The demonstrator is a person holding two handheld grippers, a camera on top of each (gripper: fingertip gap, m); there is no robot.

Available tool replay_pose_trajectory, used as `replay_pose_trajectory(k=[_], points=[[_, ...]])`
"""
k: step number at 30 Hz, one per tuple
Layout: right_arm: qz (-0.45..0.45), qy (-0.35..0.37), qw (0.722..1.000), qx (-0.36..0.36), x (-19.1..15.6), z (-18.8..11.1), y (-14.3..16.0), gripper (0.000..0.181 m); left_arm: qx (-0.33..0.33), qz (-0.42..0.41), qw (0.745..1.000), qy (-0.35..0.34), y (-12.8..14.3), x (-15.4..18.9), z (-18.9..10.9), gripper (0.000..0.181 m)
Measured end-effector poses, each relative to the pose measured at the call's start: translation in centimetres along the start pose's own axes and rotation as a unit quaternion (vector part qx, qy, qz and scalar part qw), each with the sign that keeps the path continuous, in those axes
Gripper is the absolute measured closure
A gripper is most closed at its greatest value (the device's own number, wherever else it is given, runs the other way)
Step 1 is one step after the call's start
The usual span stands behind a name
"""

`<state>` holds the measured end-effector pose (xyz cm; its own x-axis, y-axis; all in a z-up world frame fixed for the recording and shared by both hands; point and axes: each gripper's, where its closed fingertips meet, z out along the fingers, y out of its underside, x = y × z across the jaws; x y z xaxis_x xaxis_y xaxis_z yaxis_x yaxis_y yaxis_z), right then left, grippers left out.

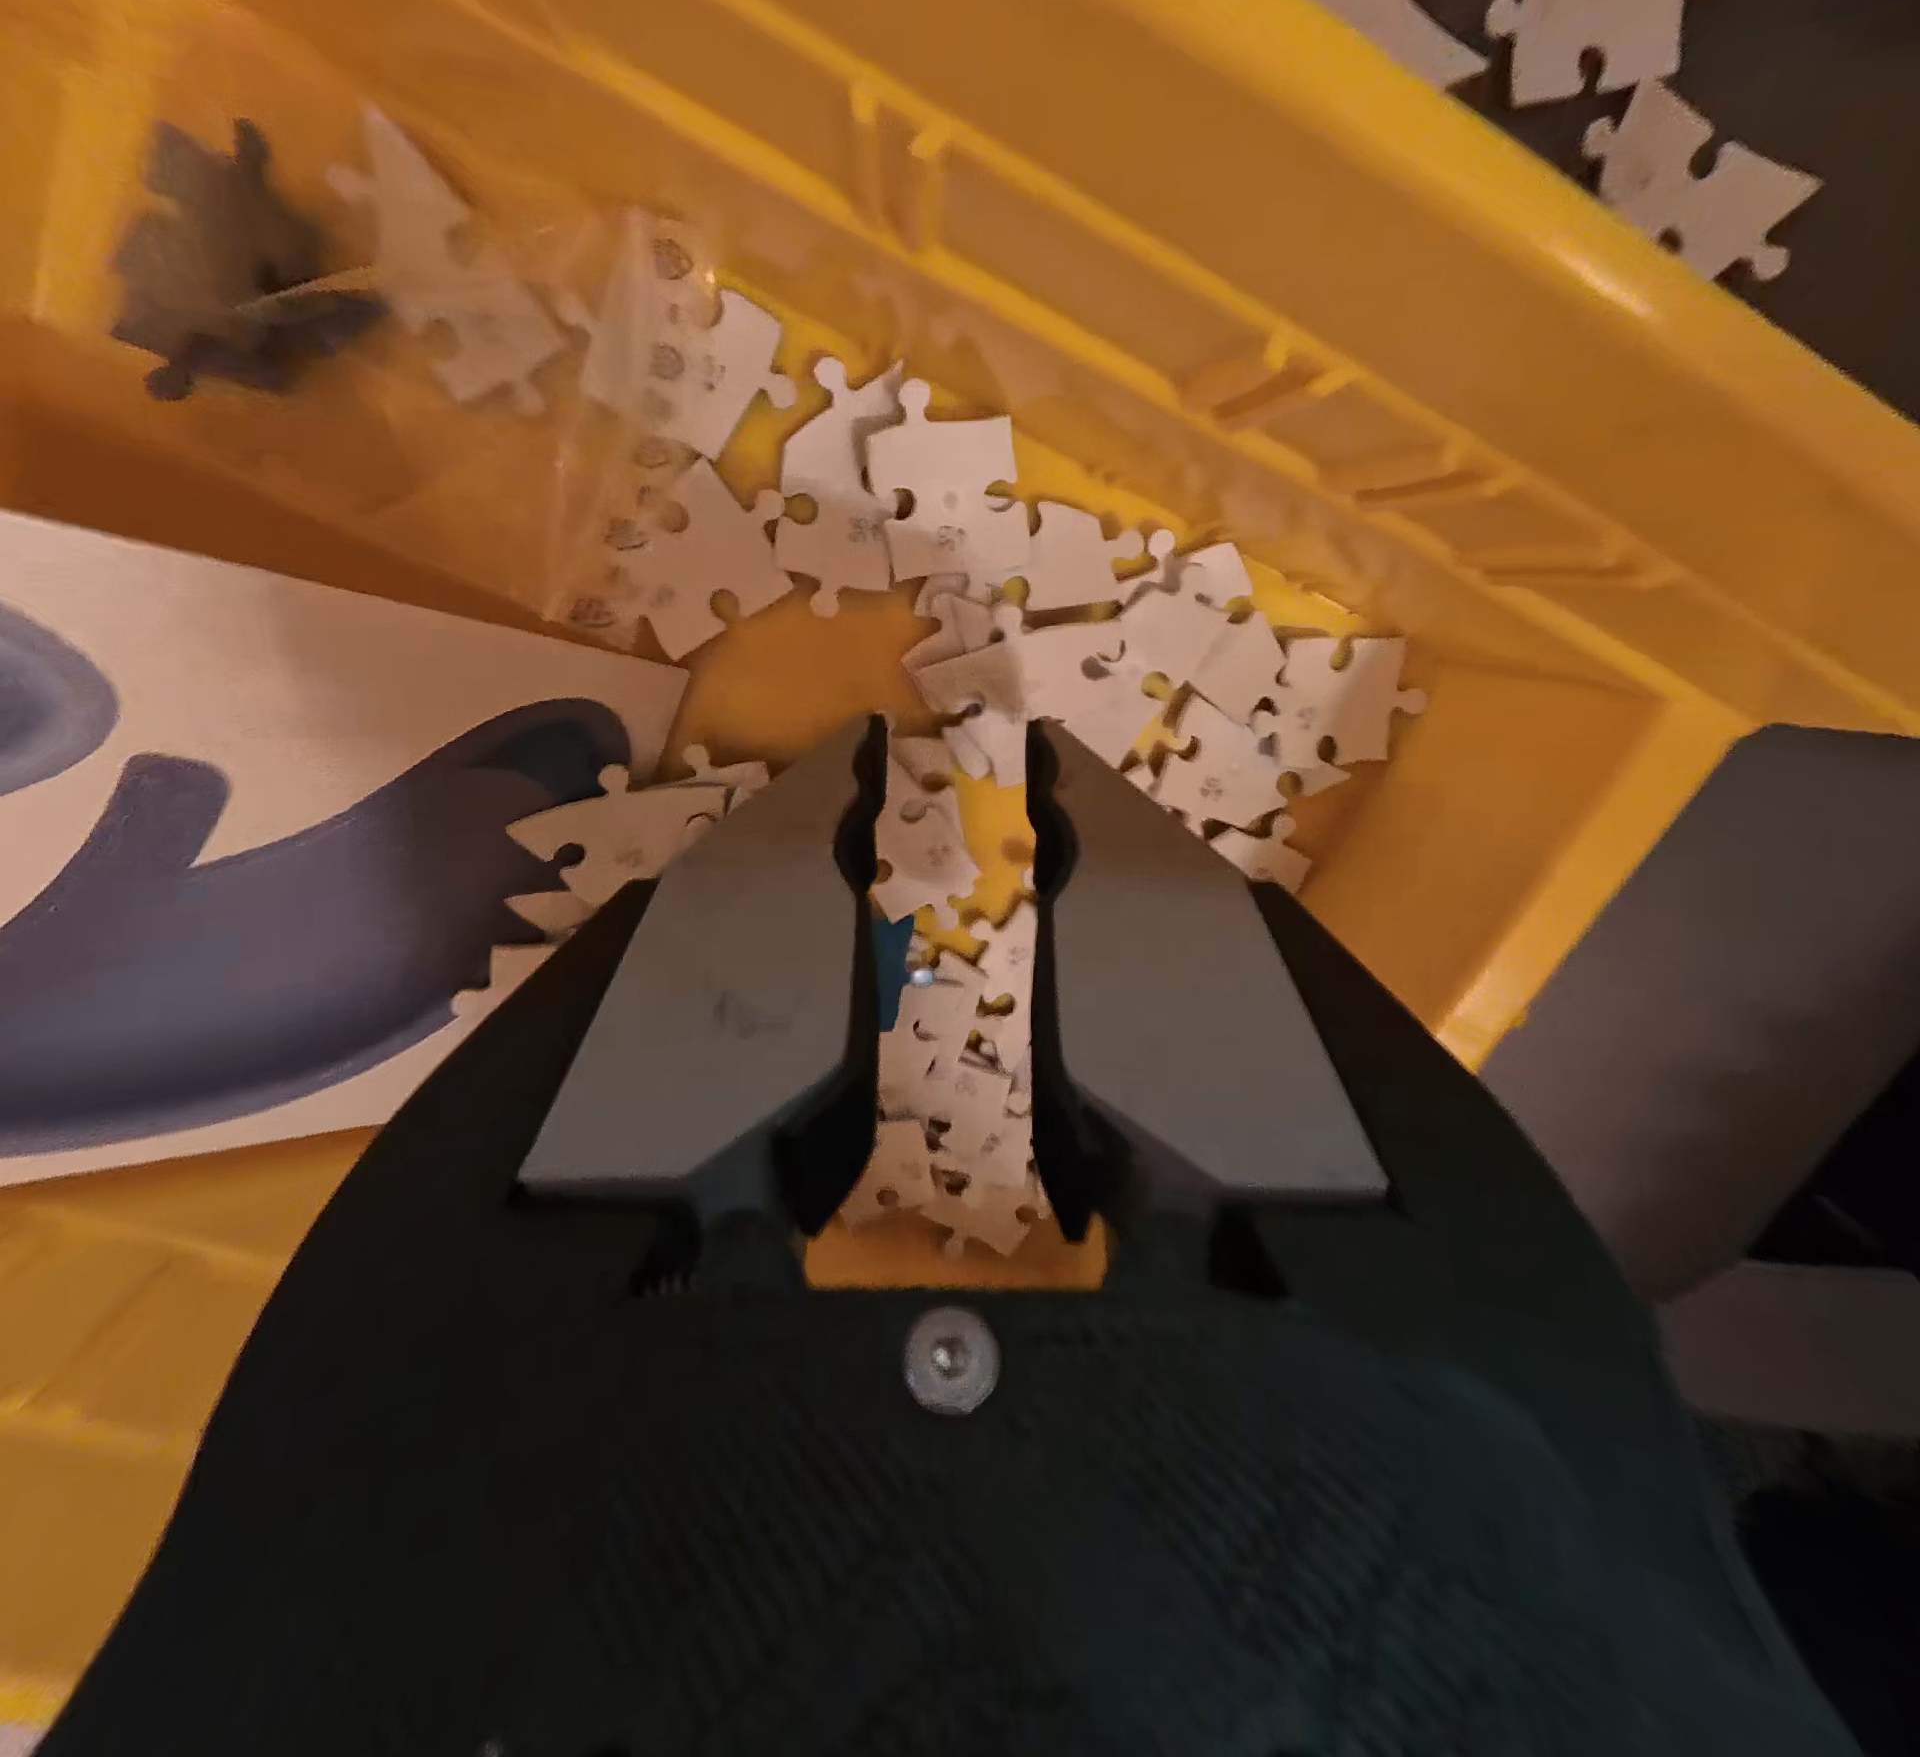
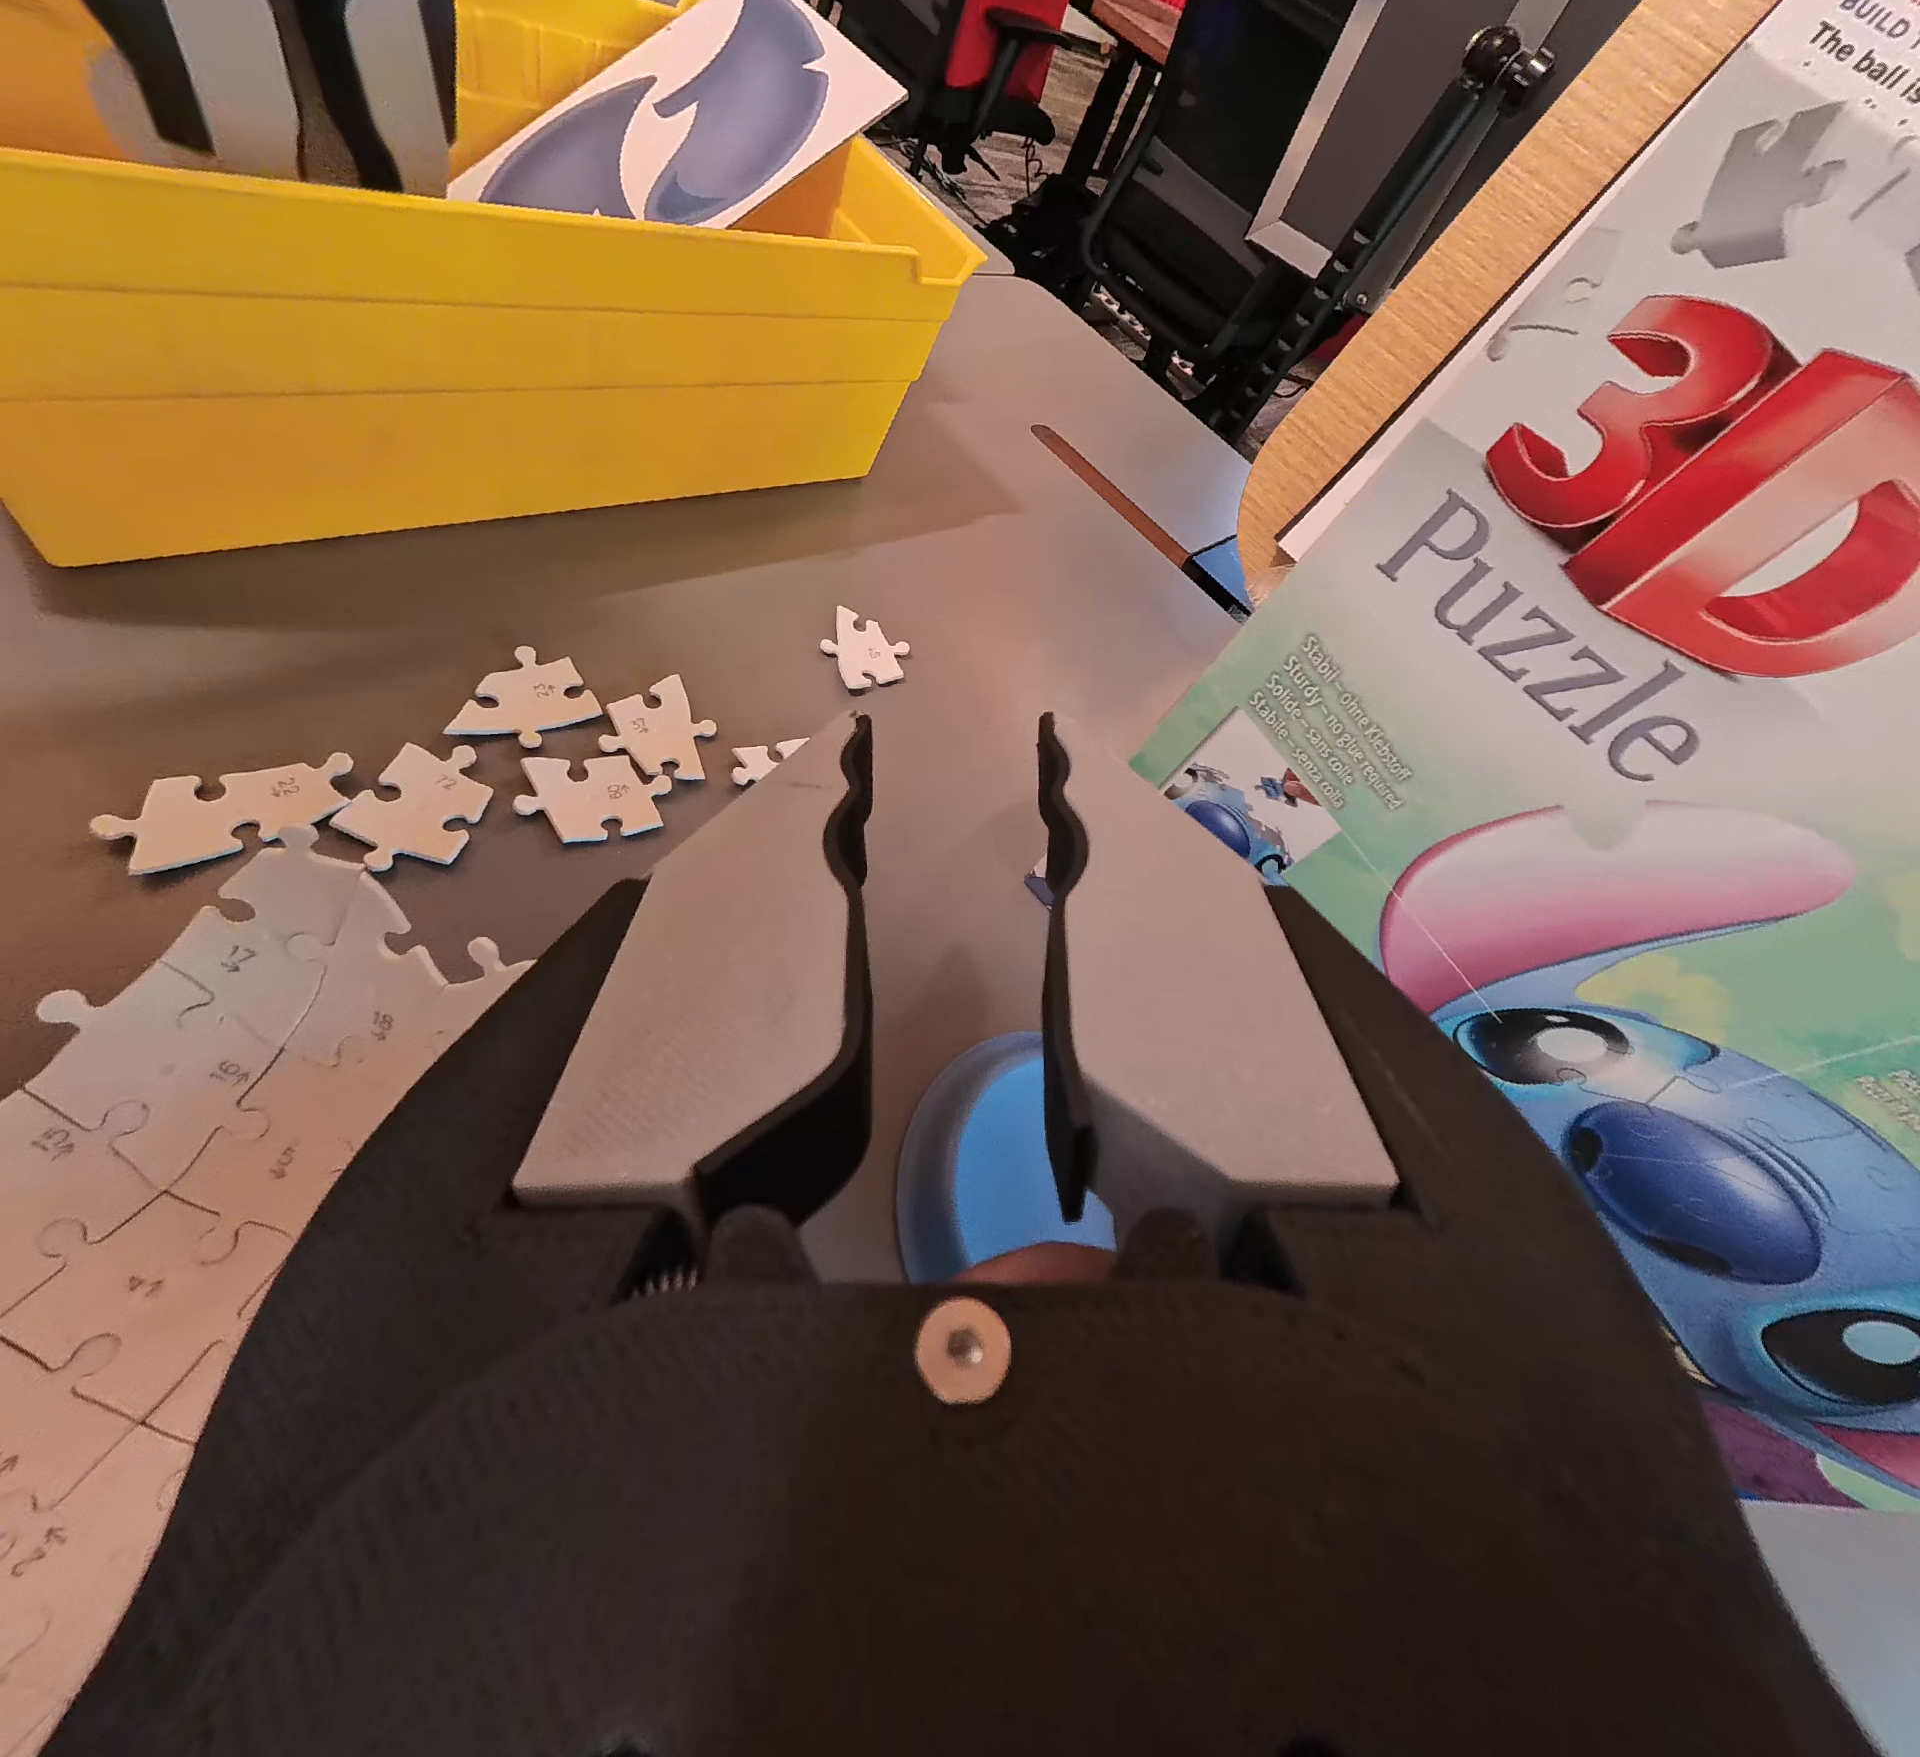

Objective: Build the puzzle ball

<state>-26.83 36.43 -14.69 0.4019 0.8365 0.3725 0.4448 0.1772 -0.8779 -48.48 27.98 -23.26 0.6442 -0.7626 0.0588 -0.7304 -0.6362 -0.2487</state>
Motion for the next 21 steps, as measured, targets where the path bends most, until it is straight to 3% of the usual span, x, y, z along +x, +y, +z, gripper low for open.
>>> replay_pose_trajectory(k=[6,8,16,17,19,21], points=[[-0.001,0.000,1.000,0.000,0.0,0.0,0.0,0.153,-0.015,0.012,1.000,0.012,-0.3,1.3,1.1,0.154],[-0.001,0.000,1.000,0.000,0.0,0.0,0.0,0.153,-0.026,0.016,1.000,0.004,0.2,1.1,1.1,0.181],[0.000,0.001,1.000,0.000,0.1,-0.1,0.0,0.153,-0.022,0.000,1.000,-0.012,0.2,0.0,1.1,0.181],[0.000,0.000,1.000,0.000,0.1,0.0,0.0,0.153,-0.018,-0.004,1.000,-0.003,0.1,0.2,1.1,0.180],[0.000,0.001,1.000,-0.001,0.1,0.0,0.0,0.153,-0.010,-0.005,0.999,0.031,-0.4,1.4,1.1,0.154],[0.000,0.001,1.000,-0.001,0.1,0.0,0.1,0.153,-0.008,0.003,0.999,0.039,-0.7,2.1,1.2,0.146]])
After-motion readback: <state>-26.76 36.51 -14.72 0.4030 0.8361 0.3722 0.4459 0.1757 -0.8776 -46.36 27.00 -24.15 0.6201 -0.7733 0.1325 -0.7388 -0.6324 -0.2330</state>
